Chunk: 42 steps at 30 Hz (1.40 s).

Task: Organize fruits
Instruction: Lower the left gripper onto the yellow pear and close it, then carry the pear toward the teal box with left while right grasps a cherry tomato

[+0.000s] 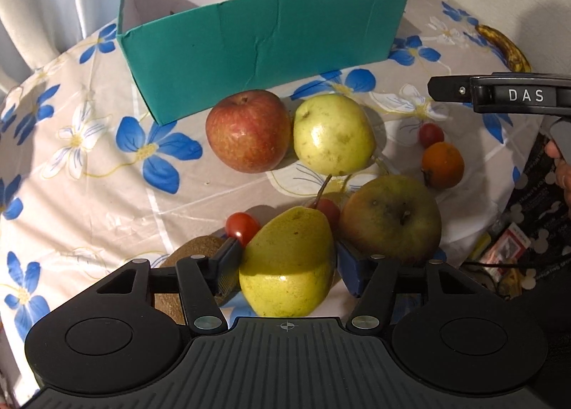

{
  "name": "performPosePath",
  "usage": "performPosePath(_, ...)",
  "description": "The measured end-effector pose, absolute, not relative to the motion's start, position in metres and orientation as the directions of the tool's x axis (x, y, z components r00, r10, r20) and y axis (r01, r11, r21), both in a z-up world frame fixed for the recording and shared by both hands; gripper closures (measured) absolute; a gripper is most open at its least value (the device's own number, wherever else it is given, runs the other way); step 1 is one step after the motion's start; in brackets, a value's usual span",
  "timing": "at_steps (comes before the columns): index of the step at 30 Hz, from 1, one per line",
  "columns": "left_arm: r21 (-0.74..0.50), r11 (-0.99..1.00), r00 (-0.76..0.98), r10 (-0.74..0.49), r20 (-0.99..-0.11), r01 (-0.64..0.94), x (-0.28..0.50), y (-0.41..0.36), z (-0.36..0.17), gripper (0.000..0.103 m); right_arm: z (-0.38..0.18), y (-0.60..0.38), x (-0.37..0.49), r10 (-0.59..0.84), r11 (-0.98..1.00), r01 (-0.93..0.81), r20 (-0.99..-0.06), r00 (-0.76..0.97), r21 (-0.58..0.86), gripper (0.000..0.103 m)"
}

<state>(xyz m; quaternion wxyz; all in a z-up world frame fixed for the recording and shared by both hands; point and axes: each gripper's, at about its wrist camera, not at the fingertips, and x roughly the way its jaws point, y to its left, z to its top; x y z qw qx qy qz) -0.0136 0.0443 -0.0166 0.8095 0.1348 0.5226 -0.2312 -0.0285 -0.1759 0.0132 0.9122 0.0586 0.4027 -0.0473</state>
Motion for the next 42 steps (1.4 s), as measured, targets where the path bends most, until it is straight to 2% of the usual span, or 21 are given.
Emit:
performPosePath(4, 0.05, 0.83, 0.361, -0.186, -0.914, 0.555, -0.017, 0.035, -0.019, 0.04, 0.009, -0.181, -0.029, -0.035, 0.988, 0.136, -0.756, 0.654, 0.072, 0.0)
performPosePath(11, -0.038, 0.826, 0.316, -0.257, -0.913, 0.562, -0.014, 0.049, -0.017, 0.041, 0.007, -0.18, -0.036, -0.042, 0.986, 0.15, -0.777, 0.628, 0.068, 0.0)
performPosePath(13, -0.06, 0.825, 0.315, -0.28, -0.907, 0.562, -0.013, 0.053, -0.015, 0.041, 0.007, -0.178, -0.038, -0.057, 0.984, 0.169, -0.782, 0.621, 0.062, 0.005)
performPosePath(15, -0.067, 0.826, 0.33, -0.295, -0.897, 0.559, -0.013, 0.057, -0.01, 0.041, 0.007, -0.174, -0.039, -0.071, 0.981, 0.185, -0.791, 0.608, 0.054, 0.015)
performPosePath(17, -0.082, 0.829, 0.35, -0.32, -0.88, 0.553, -0.012, 0.061, -0.001, 0.041, 0.007, -0.171, -0.039, -0.064, 0.981, 0.182, -0.795, 0.604, 0.059, 0.018)
performPosePath(19, -0.107, 0.838, 0.363, -0.342, -0.867, 0.535, -0.009, 0.065, 0.006, 0.041, 0.007, -0.166, -0.039, -0.053, 0.985, 0.164, -0.801, 0.597, 0.057, 0.027)
performPosePath(21, -0.116, 0.847, 0.377, -0.348, -0.858, 0.519, -0.007, 0.067, 0.011, 0.041, 0.003, -0.162, -0.036, -0.037, 0.988, 0.144, -0.818, 0.574, 0.056, 0.043)
performPosePath(24, -0.121, 0.858, 0.389, -0.346, -0.854, 0.499, -0.004, 0.067, 0.015, 0.041, -0.006, -0.16, -0.03, 0.006, 0.988, 0.128, -0.846, 0.533, 0.087, 0.054)
performPosePath(27, -0.131, 0.863, 0.391, -0.35, -0.851, 0.488, -0.002, 0.068, 0.017, 0.041, -0.013, -0.162, -0.025, 0.049, 0.982, 0.131, -0.857, 0.513, 0.135, 0.061)
performPosePath(34, -0.139, 0.865, 0.383, -0.35, -0.855, 0.481, 0.002, 0.065, 0.015, 0.041, -0.021, -0.169, -0.009, 0.021, 0.983, 0.152, -0.875, 0.484, 0.108, 0.071)
performPosePath(36, -0.136, 0.864, 0.381, -0.349, -0.856, 0.485, 0.003, 0.063, 0.014, 0.041, -0.023, -0.169, -0.007, 0.016, 0.982, 0.158, -0.881, 0.474, 0.103, 0.078)
performPosePath(42, -0.14, 0.87, 0.383, -0.346, -0.856, 0.473, 0.009, 0.063, 0.019, 0.041, -0.023, -0.17, -0.006, 0.01, 0.982, 0.162, -0.877, 0.481, 0.1, 0.079)
